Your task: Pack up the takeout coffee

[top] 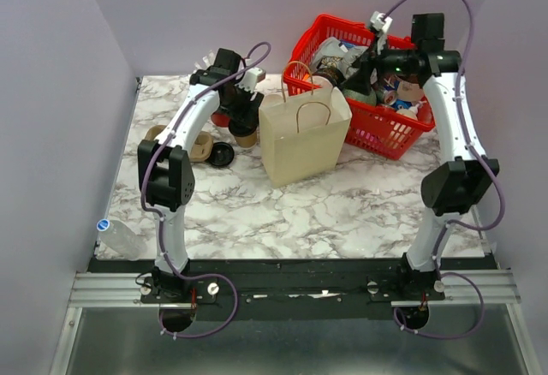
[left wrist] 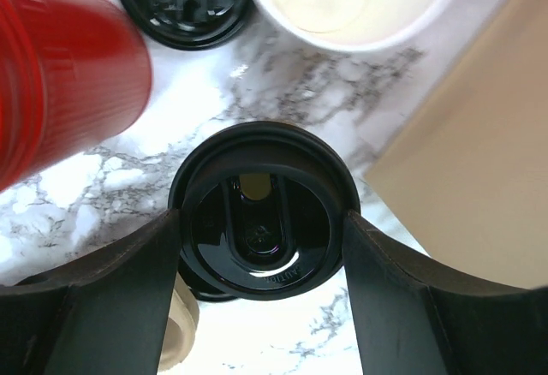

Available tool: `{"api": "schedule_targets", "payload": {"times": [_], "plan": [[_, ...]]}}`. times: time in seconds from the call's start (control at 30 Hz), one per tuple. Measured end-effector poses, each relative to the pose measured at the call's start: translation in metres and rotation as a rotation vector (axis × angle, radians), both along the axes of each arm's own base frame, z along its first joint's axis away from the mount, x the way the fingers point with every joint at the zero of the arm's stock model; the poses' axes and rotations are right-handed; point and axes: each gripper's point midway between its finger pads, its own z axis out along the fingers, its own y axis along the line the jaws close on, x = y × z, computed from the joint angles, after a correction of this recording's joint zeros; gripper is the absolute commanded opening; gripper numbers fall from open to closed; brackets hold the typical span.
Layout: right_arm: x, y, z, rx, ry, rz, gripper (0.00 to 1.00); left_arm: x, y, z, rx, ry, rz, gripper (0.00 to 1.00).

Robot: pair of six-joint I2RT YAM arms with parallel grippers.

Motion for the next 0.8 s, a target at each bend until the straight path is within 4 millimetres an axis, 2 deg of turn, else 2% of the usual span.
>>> {"api": "schedule_targets", "payload": {"times": [0.07,0.13,0.17,0.2,0.3,0.5,0.57,0.7,0.73,0.8], "plan": [[0.003,0.019,-0.005,-0.020,-0.040,0.083,0.89,-0.009,-0.002,0.010,-0.021,-0.001,-0.026,0.26],[0.003,0.036,-0.019,-0.037,-0.054,0.160,0.89,-0.018,-0.003,0.016,-0.035,0.000,-0.042,0.22],[0.001,0.038,-0.021,-0.043,-0.059,0.175,0.89,-0.025,-0.003,0.018,-0.040,0.007,-0.050,0.21],[-0.001,0.049,-0.032,-0.052,-0.050,0.214,0.89,-0.029,-0.003,0.020,-0.043,0.010,-0.057,0.21],[-0.010,0.066,-0.048,-0.078,-0.056,0.284,0.89,-0.039,-0.002,0.027,-0.049,0.013,-0.076,0.18],[-0.018,0.082,-0.061,-0.108,-0.092,0.357,0.87,-0.063,0.003,0.029,-0.040,0.028,-0.126,0.06],[-0.020,0.083,-0.064,-0.116,-0.096,0.370,0.80,-0.070,0.005,0.027,-0.035,0.038,-0.140,0.00],[-0.024,0.082,-0.069,-0.130,-0.102,0.390,0.62,-0.079,0.007,0.024,-0.024,0.050,-0.167,0.00],[-0.025,0.082,-0.070,-0.133,-0.099,0.395,0.55,-0.080,0.008,0.025,-0.021,0.050,-0.174,0.00],[-0.028,0.081,-0.072,-0.140,-0.096,0.404,0.50,-0.084,0.009,0.025,-0.016,0.051,-0.187,0.00]]}}
